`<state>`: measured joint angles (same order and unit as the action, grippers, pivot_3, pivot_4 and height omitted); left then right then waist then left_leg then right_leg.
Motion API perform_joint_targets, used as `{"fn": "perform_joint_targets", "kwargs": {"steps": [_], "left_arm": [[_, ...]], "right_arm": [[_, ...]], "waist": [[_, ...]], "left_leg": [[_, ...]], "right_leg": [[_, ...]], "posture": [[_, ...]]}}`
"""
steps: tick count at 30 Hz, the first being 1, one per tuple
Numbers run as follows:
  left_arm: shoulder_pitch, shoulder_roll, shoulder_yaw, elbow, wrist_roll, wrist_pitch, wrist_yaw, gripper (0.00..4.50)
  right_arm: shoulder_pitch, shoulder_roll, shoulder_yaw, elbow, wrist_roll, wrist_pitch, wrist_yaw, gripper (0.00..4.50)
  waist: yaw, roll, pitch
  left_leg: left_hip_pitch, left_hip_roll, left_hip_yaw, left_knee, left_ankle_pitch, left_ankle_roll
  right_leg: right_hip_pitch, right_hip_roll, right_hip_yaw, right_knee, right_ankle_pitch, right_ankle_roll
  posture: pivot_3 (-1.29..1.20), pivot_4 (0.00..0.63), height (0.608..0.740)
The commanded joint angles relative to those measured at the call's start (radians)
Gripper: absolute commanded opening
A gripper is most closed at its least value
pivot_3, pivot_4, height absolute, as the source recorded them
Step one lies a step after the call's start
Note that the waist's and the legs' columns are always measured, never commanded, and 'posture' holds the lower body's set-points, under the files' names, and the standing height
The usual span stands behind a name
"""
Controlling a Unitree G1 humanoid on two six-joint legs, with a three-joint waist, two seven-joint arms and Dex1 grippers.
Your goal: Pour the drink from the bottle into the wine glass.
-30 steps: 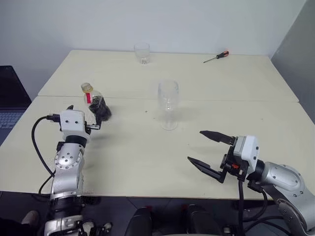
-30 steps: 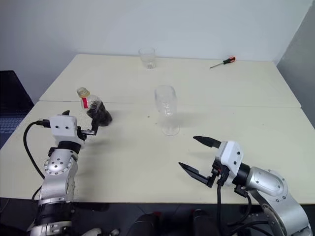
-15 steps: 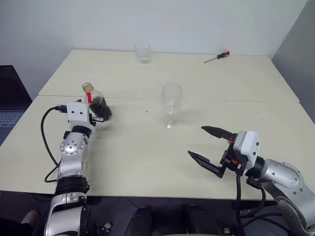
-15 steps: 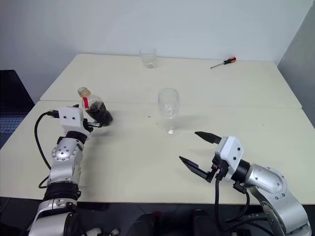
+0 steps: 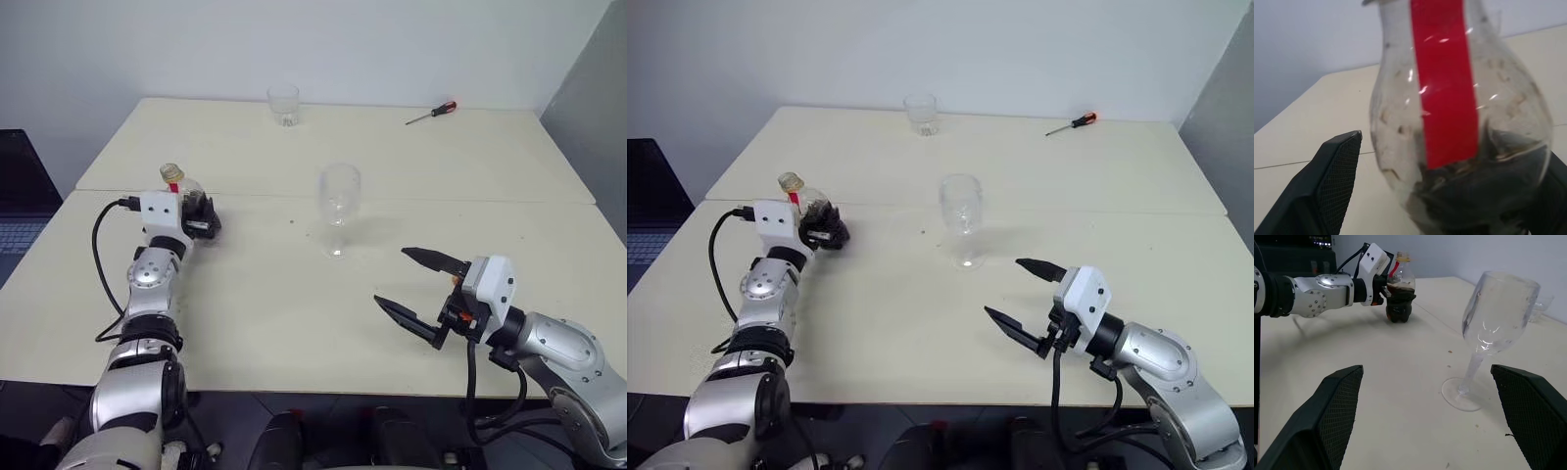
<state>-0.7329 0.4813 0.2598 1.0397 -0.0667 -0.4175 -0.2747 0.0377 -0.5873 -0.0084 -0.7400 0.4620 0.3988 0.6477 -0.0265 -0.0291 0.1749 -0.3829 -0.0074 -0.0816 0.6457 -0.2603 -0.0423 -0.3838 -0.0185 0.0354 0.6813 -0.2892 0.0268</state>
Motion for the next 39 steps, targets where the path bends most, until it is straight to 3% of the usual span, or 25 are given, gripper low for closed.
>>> {"fn": "perform_joint_targets", "kwargs": {"steps": [1, 9, 11, 20, 27, 33, 39], "left_arm": [[-0.043, 0.019, -0.002, 0.033, -0.003, -0.049, -0.019, 4.08], [-0.078, 0.013, -0.002, 0.081, -0.01, -0.067, -0.043, 1.6], [-0.081, 0.014, -0.003, 0.086, -0.011, -0.07, -0.044, 1.29], [-0.076, 0.005, -0.026, 0.041, -0.01, -0.067, -0.098, 1.16], [-0.051, -0.051, -0.12, -0.205, -0.021, 0.009, -0.278, 1.16], [-0.134, -0.068, -0.173, -0.283, -0.029, 0.113, -0.372, 1.16], [-0.233, -0.074, -0.207, -0.242, -0.013, 0.092, -0.436, 1.16]], "right_arm": [[0.007, -0.007, -0.023, -0.031, 0.005, -0.009, -0.006, 4.5], [0.003, -0.005, -0.03, -0.029, 0.009, -0.002, -0.014, 4.5], [0.003, -0.005, -0.03, -0.03, 0.009, 0.001, -0.017, 4.5], [-0.009, -0.006, -0.036, -0.036, 0.026, 0.017, -0.029, 4.5], [-0.055, -0.002, -0.063, -0.027, 0.059, 0.05, -0.047, 4.5], [-0.142, 0.012, -0.065, -0.022, 0.087, 0.142, -0.117, 4.5], [-0.293, 0.039, -0.052, 0.006, 0.099, 0.242, -0.195, 4.5]], "waist": [[0.0, 0.0, 0.0], [0.0, 0.0, 0.0], [0.0, 0.0, 0.0], [0.0, -0.001, 0.0], [0.003, -0.002, 0.001], [-0.001, -0.002, 0.001], [-0.005, -0.002, 0.001]], "left_leg": [[0.0, 0.0, 0.0, 0.0, 0.0, 0.0], [0.0, 0.0, 0.0, 0.0, 0.0, 0.0], [0.0, 0.0, 0.0, 0.0, 0.0, 0.0], [-0.001, 0.0, 0.0, 0.0, 0.0, 0.0], [-0.002, -0.001, 0.0, 0.001, 0.0, 0.0], [-0.002, 0.0, 0.0, 0.001, 0.0, 0.0], [-0.003, 0.0, 0.0, 0.001, 0.0, 0.0]], "right_leg": [[0.0, 0.0, 0.0, 0.0, 0.0, 0.0], [0.0, 0.0, 0.0, 0.0, 0.0, 0.0], [-0.001, 0.0, 0.0, 0.0, 0.0, 0.0], [-0.001, 0.0, 0.0, 0.0, 0.0, 0.0], [-0.001, 0.0, 0.0, 0.0, 0.0, 0.0], [-0.002, 0.001, 0.0, 0.001, 0.0, 0.0], [-0.004, 0.001, 0.001, 0.001, 0.0, 0.0]], "posture": [[0.0, 0.15, 0.74], [0.0, 0.15, 0.74], [0.0, 0.15, 0.74], [0.0, 0.15, 0.74], [0.0, 0.15, 0.74], [0.0, 0.15, 0.74], [0.0, 0.15, 0.74]]}}
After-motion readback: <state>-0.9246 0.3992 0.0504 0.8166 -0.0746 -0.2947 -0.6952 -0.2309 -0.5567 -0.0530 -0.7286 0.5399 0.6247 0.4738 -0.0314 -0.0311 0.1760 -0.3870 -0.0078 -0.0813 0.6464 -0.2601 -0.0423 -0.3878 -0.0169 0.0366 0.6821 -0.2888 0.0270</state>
